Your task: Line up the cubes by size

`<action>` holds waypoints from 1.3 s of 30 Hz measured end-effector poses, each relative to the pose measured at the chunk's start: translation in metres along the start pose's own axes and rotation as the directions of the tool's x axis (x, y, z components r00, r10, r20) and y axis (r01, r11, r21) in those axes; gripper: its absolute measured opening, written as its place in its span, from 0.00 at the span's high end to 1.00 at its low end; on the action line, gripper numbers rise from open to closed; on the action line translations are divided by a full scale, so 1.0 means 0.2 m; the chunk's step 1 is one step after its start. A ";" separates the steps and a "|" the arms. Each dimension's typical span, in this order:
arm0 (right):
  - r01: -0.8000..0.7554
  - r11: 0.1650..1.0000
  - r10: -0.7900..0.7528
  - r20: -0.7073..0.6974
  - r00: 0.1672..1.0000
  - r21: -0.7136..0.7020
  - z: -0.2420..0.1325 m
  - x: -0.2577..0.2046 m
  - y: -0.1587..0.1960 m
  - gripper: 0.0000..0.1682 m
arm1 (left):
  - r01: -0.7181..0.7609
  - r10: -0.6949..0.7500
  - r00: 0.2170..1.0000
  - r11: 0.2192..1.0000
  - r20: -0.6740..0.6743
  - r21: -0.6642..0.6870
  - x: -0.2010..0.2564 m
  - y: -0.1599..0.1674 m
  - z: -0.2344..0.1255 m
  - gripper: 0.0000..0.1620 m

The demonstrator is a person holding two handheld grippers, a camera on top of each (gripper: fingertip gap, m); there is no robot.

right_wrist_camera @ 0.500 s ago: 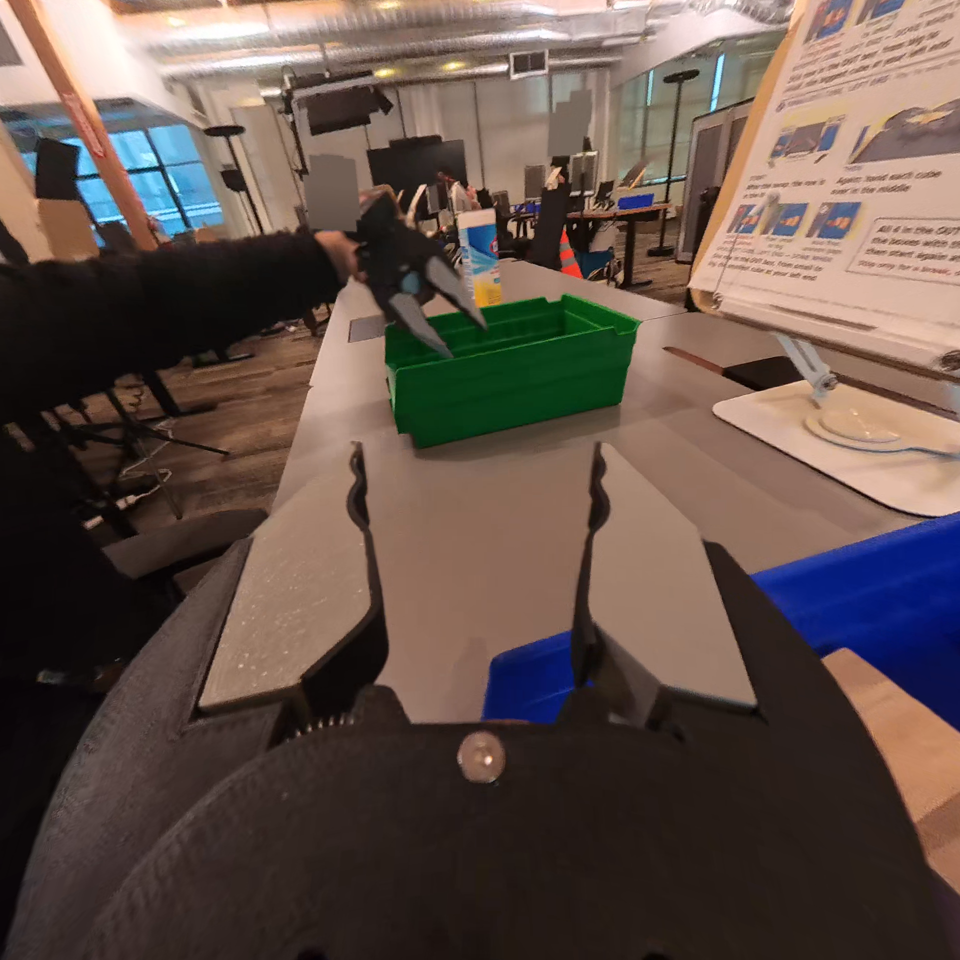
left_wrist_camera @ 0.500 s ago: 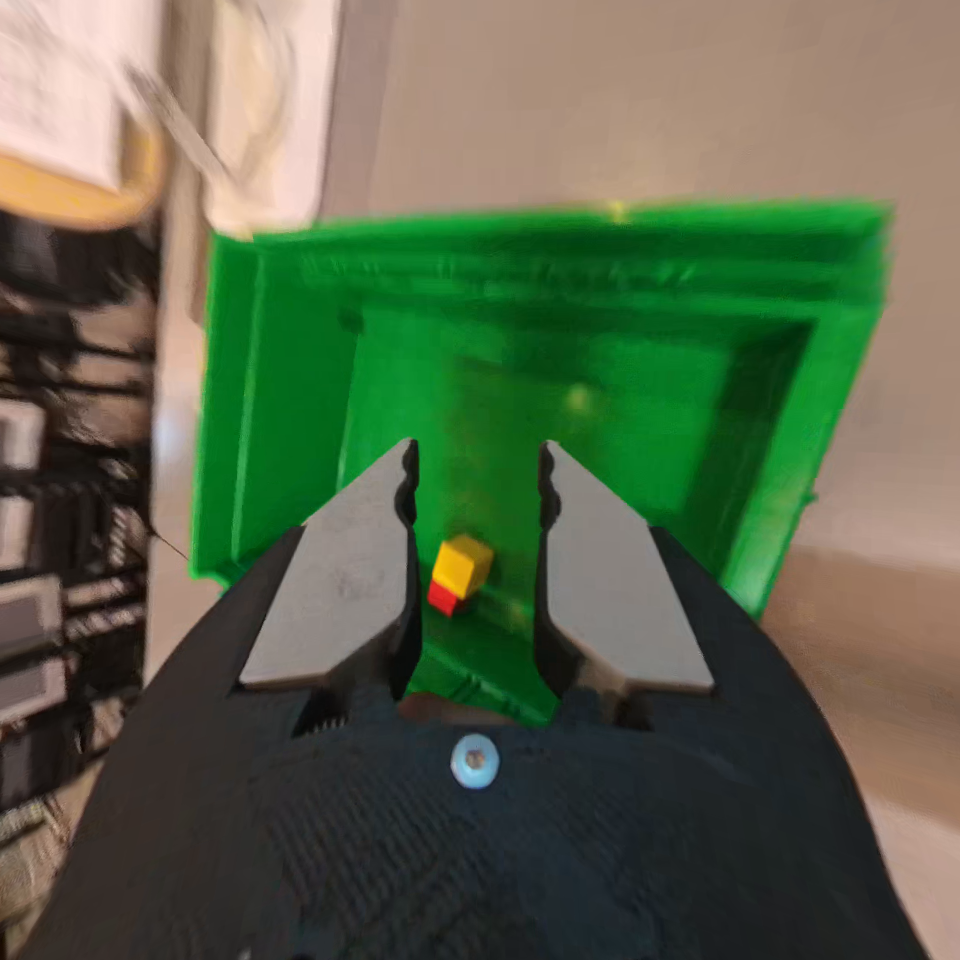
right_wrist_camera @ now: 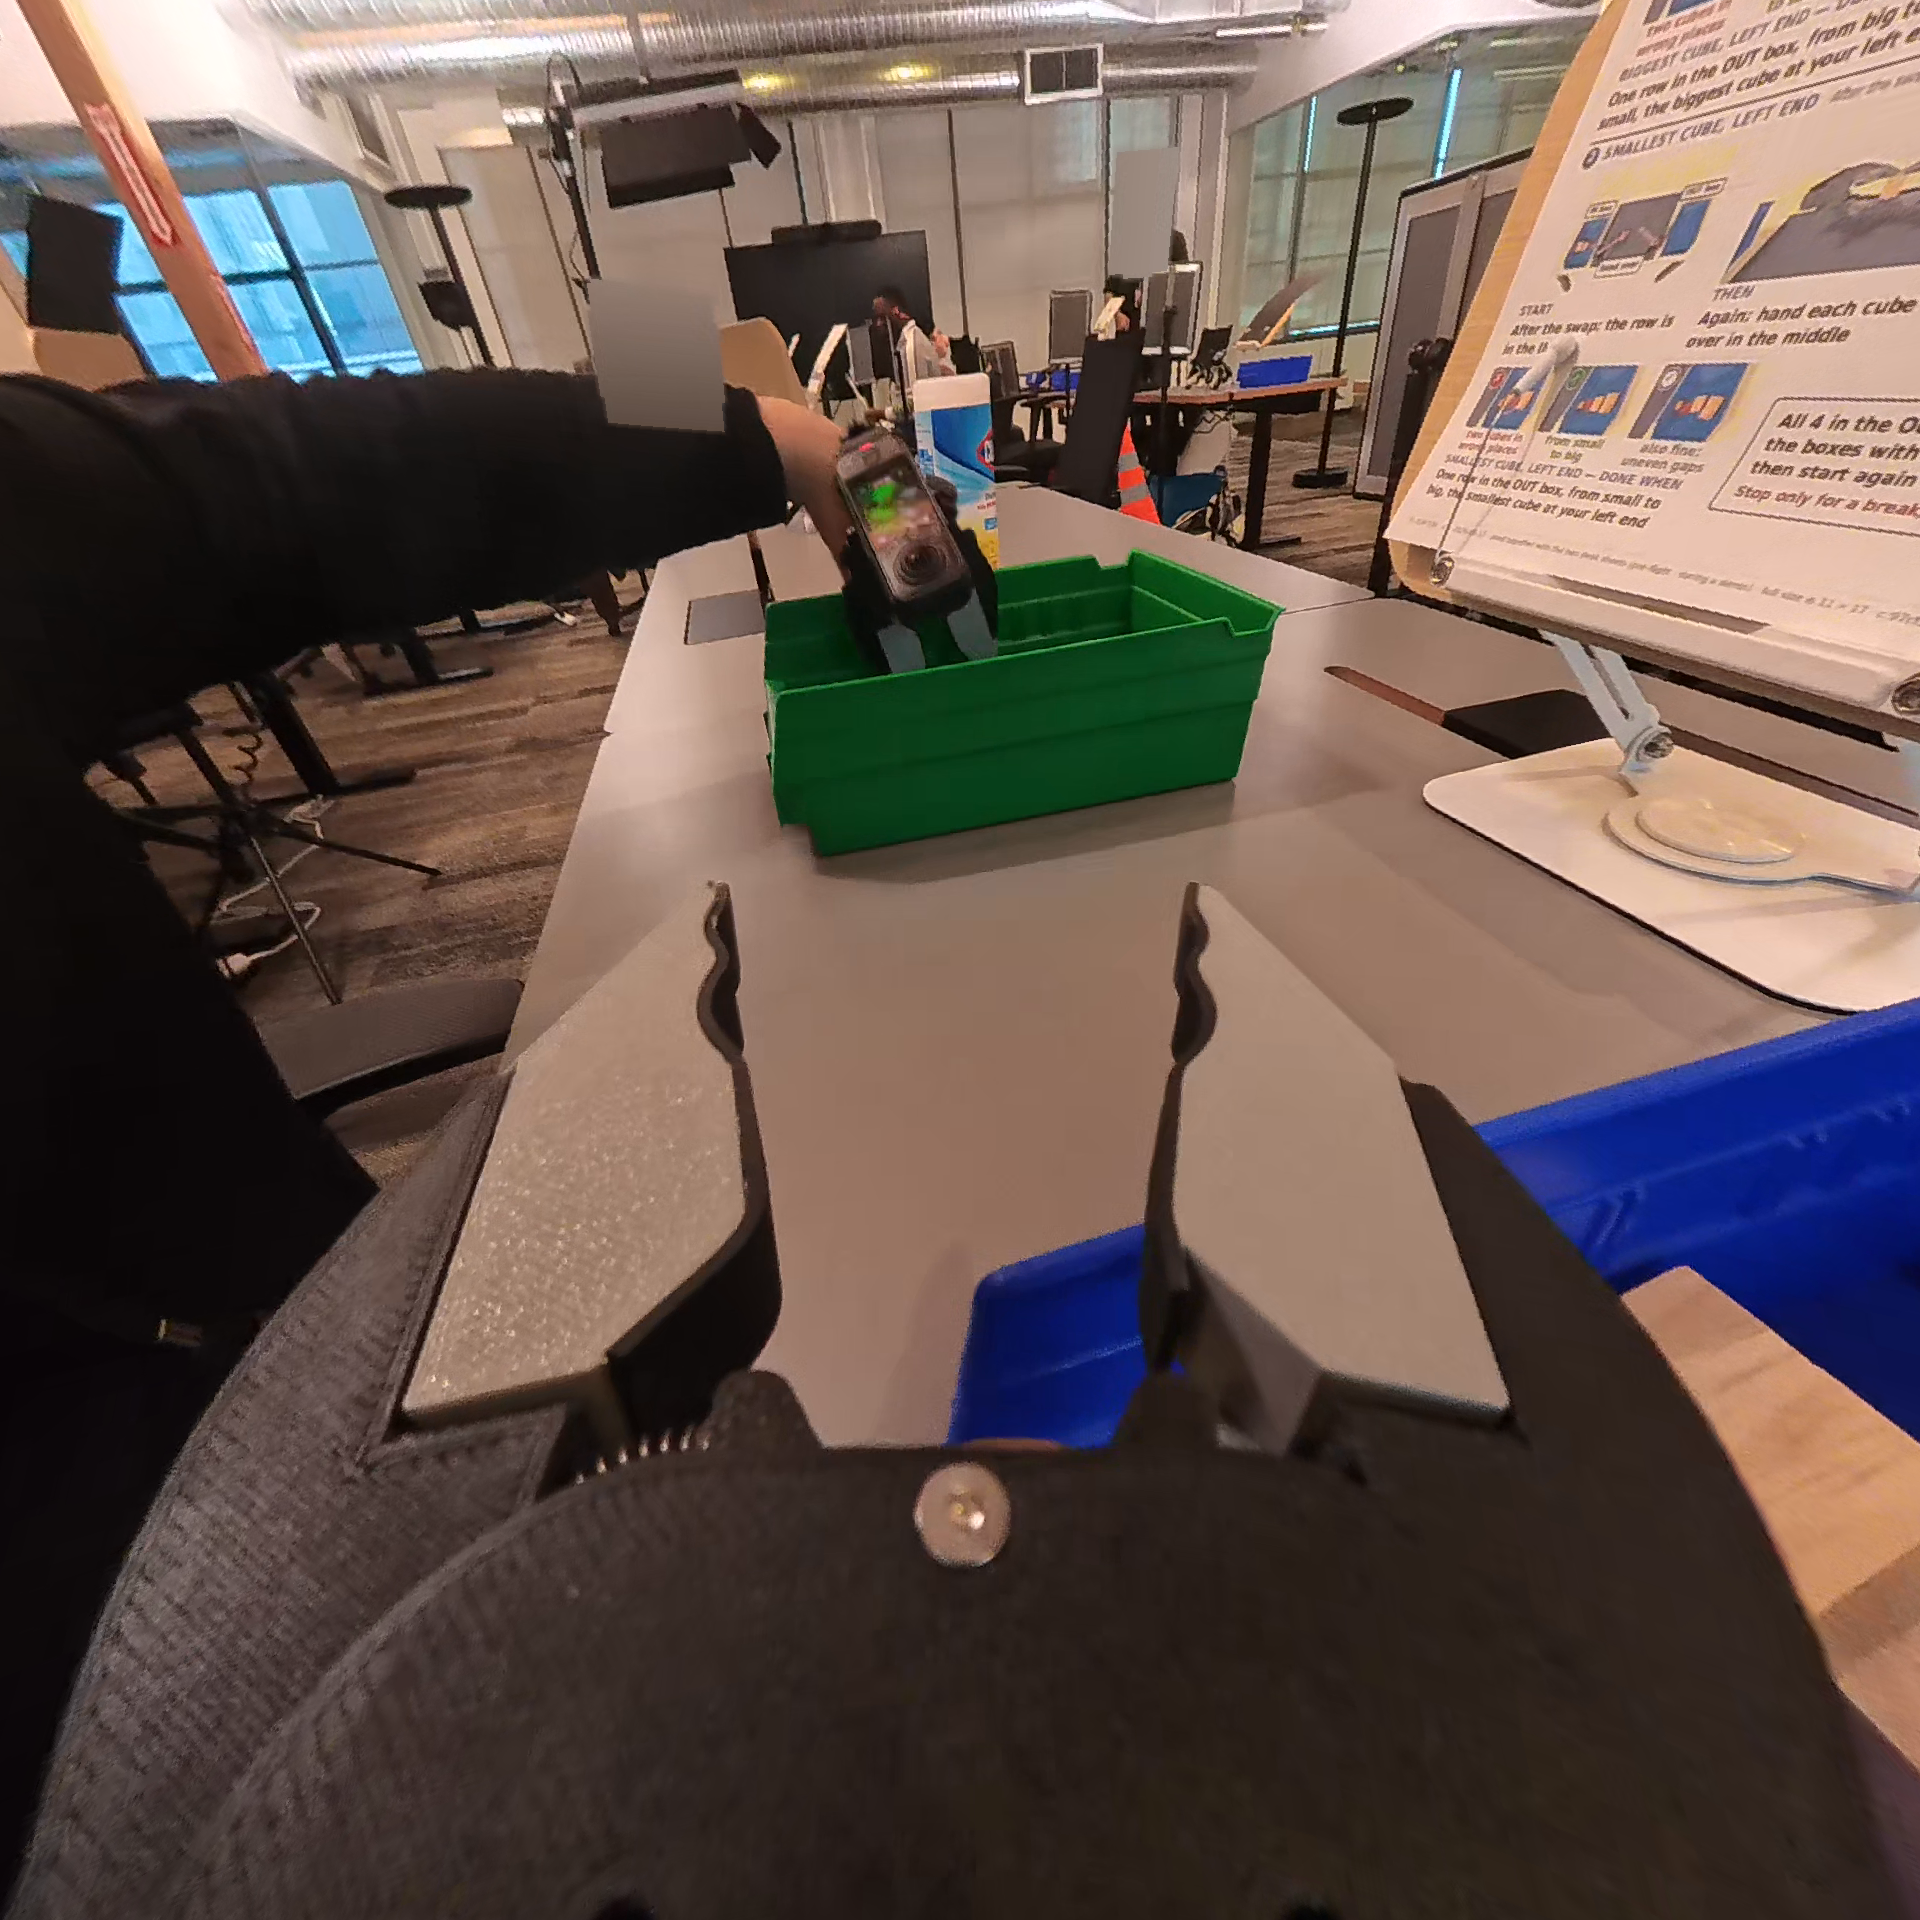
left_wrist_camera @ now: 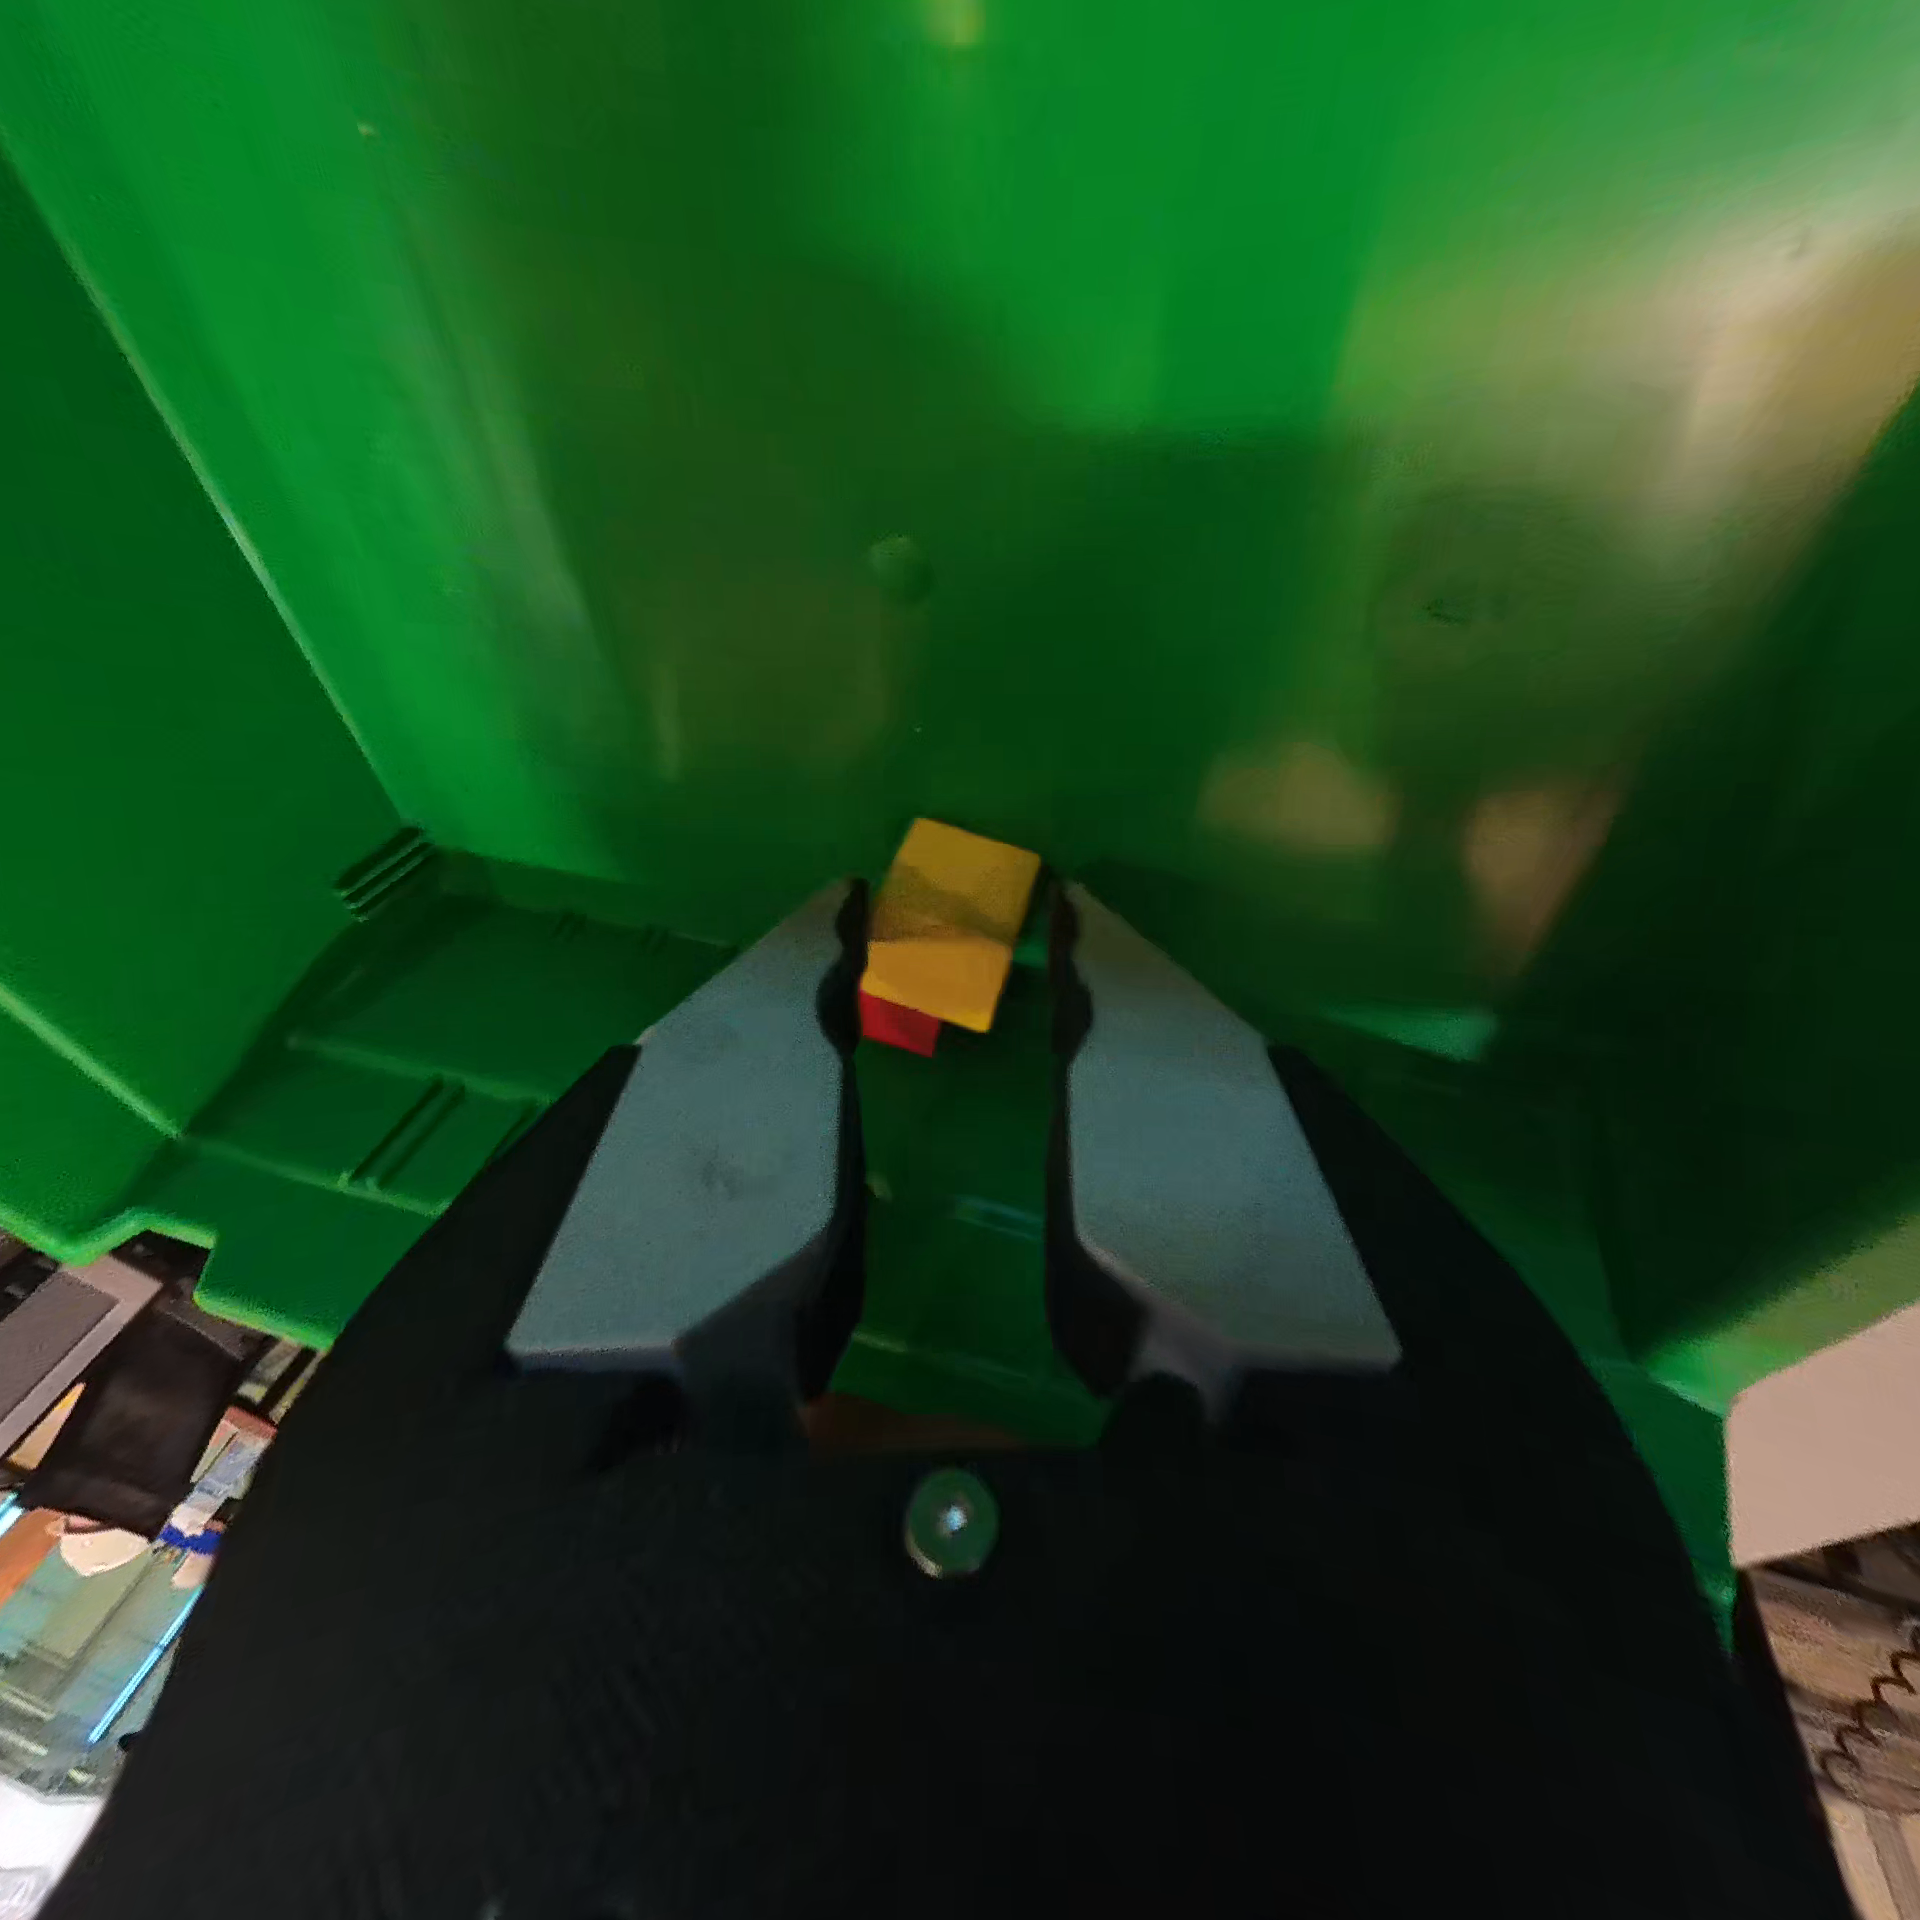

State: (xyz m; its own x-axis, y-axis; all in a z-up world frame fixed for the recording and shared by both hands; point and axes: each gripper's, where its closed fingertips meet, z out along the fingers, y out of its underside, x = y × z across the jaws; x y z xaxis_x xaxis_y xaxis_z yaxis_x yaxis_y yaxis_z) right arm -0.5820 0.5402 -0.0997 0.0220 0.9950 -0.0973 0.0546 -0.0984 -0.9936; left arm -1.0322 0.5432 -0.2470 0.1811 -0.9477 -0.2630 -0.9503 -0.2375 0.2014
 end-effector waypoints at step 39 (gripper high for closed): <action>-0.285 0.916 0.376 0.356 0.855 -0.283 0.46 -0.60 -0.05 0.86 | -0.473 -0.305 0.787 0.261 0.537 0.841 0.68 -1.44 -1.37 0.84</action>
State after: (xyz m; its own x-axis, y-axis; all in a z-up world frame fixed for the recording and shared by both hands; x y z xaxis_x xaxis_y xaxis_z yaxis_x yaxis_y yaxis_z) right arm -0.6773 0.4236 -0.0824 -0.3163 0.8200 -0.4770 0.3265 -0.3780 -0.8663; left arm -0.6640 0.4246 -0.0815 0.2959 -0.5584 -0.7750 -0.5472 0.5659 -0.6167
